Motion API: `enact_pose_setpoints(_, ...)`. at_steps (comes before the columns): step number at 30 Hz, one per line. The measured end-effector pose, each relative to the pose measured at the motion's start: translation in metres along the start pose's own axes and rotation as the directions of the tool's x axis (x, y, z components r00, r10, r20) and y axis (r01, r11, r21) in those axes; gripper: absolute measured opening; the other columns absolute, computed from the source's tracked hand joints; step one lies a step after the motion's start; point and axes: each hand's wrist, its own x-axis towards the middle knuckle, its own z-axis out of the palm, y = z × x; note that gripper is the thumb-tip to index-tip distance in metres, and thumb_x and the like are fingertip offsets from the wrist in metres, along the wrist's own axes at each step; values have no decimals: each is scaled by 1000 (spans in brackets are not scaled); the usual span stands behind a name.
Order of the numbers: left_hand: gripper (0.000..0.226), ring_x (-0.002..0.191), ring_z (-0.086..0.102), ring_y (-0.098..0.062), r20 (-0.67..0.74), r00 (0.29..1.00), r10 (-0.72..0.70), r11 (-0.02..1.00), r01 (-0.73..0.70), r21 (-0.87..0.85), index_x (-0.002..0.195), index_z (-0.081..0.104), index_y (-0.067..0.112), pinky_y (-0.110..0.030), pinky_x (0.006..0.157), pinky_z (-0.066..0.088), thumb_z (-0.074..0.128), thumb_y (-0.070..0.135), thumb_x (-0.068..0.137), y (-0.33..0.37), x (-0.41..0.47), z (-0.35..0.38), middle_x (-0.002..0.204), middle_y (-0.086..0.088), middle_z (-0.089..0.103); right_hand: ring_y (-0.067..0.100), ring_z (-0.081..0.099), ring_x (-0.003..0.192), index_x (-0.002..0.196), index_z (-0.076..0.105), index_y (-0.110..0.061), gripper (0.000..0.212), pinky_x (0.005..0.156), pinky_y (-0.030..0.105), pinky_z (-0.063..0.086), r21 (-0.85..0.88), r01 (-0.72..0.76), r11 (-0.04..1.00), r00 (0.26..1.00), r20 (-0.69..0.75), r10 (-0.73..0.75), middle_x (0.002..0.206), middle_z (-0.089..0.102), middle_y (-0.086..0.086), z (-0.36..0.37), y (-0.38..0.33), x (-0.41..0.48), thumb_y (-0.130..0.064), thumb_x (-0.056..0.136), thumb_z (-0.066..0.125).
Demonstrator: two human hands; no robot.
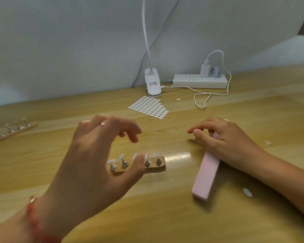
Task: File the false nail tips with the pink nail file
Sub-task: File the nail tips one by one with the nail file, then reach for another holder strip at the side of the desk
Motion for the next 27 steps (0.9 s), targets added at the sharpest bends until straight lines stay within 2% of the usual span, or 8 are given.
enact_pose_setpoints(7,34,86,55,-5,-92,994,-61,986,46,-159,104,50,36,-26,79,40,63,33,72,-20,-61,7,93,20,56,11,53,117,126,54,-54,44,101,29,40,-397,-165,903,961,140,237,154,32,-17,-39,-5,8,-25,93,48)
enact_pose_setpoints(10,34,85,57,-5,-73,994,-83,974,65,-219,105,51,38,-21,77,38,63,33,73,-27,-66,11,93,20,58,0,52,89,118,52,-64,37,78,23,41,-501,-150,852,922,240,303,145,46,-22,-63,-15,6,-36,94,45)
enact_pose_setpoints(13,32,84,58,-6,-74,988,-137,956,112,-272,104,53,36,-12,76,37,62,35,73,-36,-69,16,93,16,62,-8,51,95,105,38,-77,43,84,20,40,-575,-10,818,888,371,272,119,48,-41,-87,-17,1,-47,84,59)
enact_pose_setpoints(16,30,81,57,-2,-36,973,-228,936,209,-282,101,55,37,-6,72,35,60,43,72,-52,-76,23,93,15,64,-9,43,110,124,40,-67,58,95,15,34,-590,84,803,842,474,260,116,40,-41,-88,-8,-10,-38,82,69)
enact_pose_setpoints(21,9,61,49,19,154,828,-539,711,545,-444,66,67,41,-16,63,32,62,44,58,-94,-87,73,66,37,59,6,57,98,120,66,-33,31,84,17,46,-550,44,834,946,291,142,110,62,-12,-96,29,-9,-24,90,66)
enact_pose_setpoints(24,84,47,48,21,272,789,-550,594,599,-537,31,54,52,-24,63,29,60,-16,80,-97,-101,94,36,32,47,0,55,86,122,64,-35,32,67,15,45,-560,-160,813,966,79,245,99,59,-18,-130,67,-6,-29,90,66)
enact_pose_setpoints(25,85,52,51,19,327,781,-532,547,612,-572,36,61,47,-19,65,31,57,-28,75,-93,-95,95,39,29,51,-1,55,84,124,63,-36,34,64,16,43,-552,-245,797,954,8,299,96,57,-20,-141,84,-7,-32,91,65)
enact_pose_setpoints(27,51,62,52,17,221,836,-502,699,543,-466,50,69,39,-14,72,34,66,0,82,-84,-87,71,49,27,57,1,57,77,128,61,-34,37,57,19,42,-567,-384,729,903,-67,423,87,56,-21,-156,114,-10,-31,92,64)
